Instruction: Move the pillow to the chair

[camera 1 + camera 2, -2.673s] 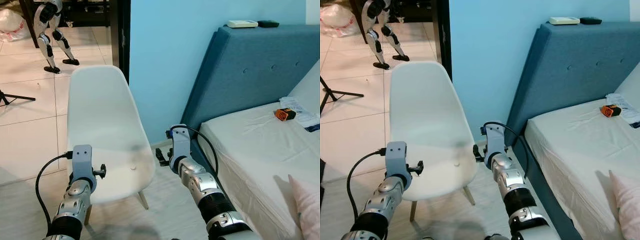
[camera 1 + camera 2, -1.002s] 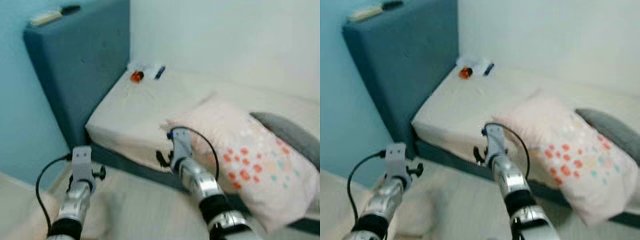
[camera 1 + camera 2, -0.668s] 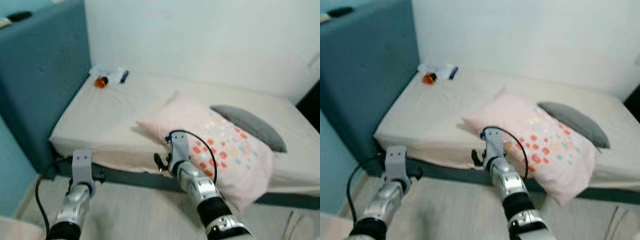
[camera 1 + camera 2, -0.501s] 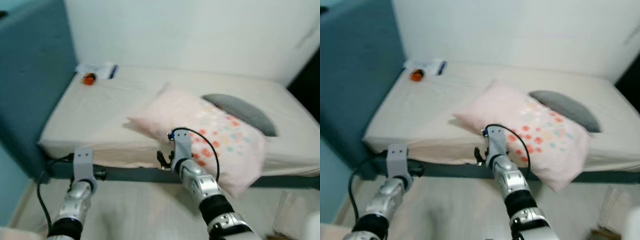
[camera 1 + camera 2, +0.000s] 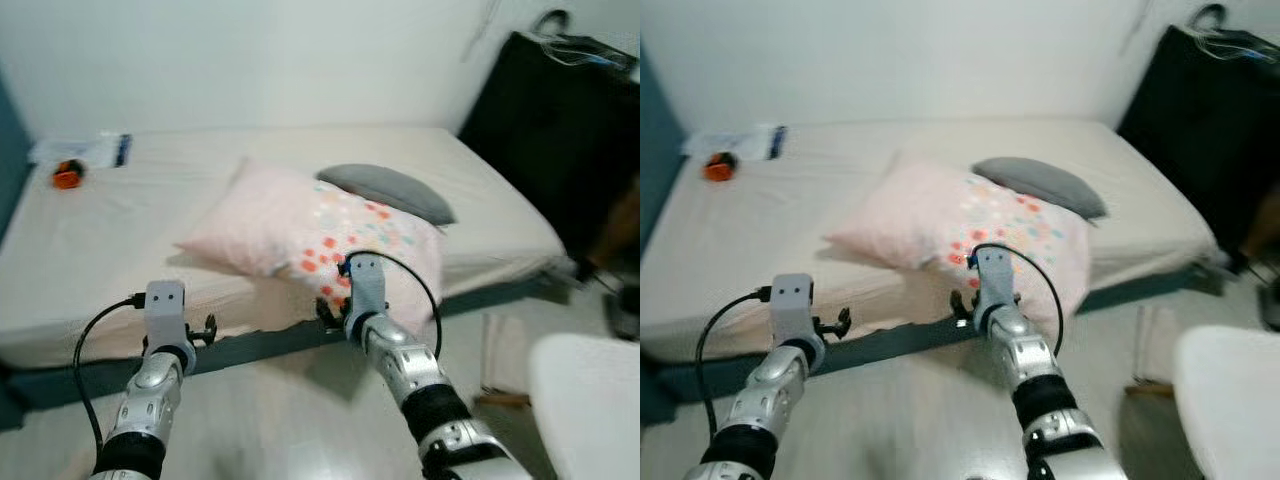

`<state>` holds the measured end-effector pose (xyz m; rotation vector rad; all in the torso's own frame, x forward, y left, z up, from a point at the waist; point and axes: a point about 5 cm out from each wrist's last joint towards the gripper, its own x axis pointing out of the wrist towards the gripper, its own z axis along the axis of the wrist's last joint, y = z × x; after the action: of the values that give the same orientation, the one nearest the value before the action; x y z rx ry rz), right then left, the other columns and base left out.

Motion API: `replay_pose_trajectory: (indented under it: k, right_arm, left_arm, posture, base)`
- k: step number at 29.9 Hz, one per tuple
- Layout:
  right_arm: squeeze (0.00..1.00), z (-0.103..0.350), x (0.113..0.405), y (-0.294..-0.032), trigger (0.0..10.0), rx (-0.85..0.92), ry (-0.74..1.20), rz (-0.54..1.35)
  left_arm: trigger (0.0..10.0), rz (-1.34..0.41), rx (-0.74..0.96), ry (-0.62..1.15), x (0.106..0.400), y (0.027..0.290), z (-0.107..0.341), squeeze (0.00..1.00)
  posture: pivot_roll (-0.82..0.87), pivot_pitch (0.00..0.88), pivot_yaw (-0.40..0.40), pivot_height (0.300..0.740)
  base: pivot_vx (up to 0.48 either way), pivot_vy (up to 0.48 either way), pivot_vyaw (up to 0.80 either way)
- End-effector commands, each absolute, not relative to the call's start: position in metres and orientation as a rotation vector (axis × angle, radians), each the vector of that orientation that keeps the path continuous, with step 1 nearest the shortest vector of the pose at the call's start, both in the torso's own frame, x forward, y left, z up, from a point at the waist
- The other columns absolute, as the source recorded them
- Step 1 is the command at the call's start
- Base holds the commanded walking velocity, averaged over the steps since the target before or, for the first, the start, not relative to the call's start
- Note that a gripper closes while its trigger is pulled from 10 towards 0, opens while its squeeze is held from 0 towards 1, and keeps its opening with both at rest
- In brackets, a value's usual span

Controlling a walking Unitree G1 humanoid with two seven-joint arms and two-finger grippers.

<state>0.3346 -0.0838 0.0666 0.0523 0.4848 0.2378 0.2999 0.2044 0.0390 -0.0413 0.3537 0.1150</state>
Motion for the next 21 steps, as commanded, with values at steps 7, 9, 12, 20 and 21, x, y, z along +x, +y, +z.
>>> replay_pose_trajectory:
  k: [7,9,12,20,21]
  right_arm:
    - [0.00,0.084,0.338,-0.087,10.0,0.029,0.347,0.283]
    - [0.00,0.084,0.337,-0.087,10.0,0.002,0.331,0.297]
    - [0.00,0.082,0.336,-0.087,10.0,-0.014,0.333,0.306]
    - [0.00,0.078,0.336,-0.089,10.0,-0.010,0.357,0.302]
    - [0.00,0.078,0.336,-0.089,10.0,-0.010,0.357,0.302]
  left_arm:
    - [10.0,0.098,-0.058,0.138,0.302,0.197,0.064,0.00]
    - [10.0,0.087,-0.075,0.111,0.302,0.194,0.067,0.00]
    - [10.0,0.080,-0.085,0.108,0.301,0.191,0.067,0.00]
    - [10.0,0.115,-0.093,0.137,0.301,0.193,0.063,0.00]
    - [10.0,0.115,-0.093,0.137,0.301,0.193,0.063,0.00]
  posture:
    - [0.05,0.102,-0.108,0.712]
    - [0.04,0.101,-0.109,0.712]
    - [0.04,0.098,-0.108,0.712]
    - [0.04,0.100,-0.109,0.712]
    - [0.04,0.100,-0.109,0.712]
  base:
    - [0.000,0.000,-0.23]
    - [0.000,0.000,0.00]
    - [0.000,0.000,0.00]
    - [0.000,0.000,0.00]
    - [0.000,0.000,0.00]
